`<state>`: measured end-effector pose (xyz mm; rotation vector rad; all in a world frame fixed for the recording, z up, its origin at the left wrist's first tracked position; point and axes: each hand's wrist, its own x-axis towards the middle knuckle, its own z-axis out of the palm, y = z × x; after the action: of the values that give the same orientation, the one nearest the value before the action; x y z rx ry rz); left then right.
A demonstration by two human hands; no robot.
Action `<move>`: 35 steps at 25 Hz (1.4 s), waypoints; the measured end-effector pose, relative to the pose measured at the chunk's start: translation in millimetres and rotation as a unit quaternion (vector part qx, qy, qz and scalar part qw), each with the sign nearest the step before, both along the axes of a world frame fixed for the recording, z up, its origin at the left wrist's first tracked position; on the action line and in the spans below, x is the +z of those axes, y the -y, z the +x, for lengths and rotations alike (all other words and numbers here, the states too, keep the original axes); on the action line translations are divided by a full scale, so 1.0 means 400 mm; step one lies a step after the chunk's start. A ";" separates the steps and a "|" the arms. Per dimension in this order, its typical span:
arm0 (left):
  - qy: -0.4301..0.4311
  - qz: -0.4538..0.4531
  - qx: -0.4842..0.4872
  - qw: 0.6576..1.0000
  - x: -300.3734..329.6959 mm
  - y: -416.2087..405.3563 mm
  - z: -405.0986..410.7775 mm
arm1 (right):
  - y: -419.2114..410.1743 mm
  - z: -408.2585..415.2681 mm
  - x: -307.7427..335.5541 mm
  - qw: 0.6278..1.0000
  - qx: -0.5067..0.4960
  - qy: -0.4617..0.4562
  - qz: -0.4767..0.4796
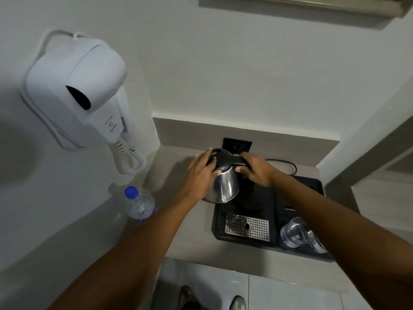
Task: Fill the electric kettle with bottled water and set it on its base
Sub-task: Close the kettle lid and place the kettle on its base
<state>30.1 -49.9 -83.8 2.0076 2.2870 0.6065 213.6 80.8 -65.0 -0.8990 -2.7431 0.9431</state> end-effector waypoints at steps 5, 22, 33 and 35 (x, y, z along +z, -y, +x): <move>-0.002 -0.033 -0.062 0.997 -0.015 -0.070 0.115 | -0.051 0.147 -0.024 0.999 -0.044 0.011 0.016; 0.072 -0.015 -0.058 0.996 -0.013 -0.168 0.255 | -0.122 0.294 -0.063 0.996 -0.072 -0.033 0.027; 0.098 0.019 -0.062 0.993 -0.020 -0.136 0.268 | -0.104 0.323 -0.061 0.997 -0.047 -0.048 0.030; 0.098 0.014 -0.068 0.993 -0.011 -0.138 0.261 | -0.109 0.315 -0.068 0.997 -0.059 -0.044 0.034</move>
<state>134.3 5.4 -88.2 1.9956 2.0227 0.7895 339.5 124.5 -92.0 -0.9714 -2.6000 0.8412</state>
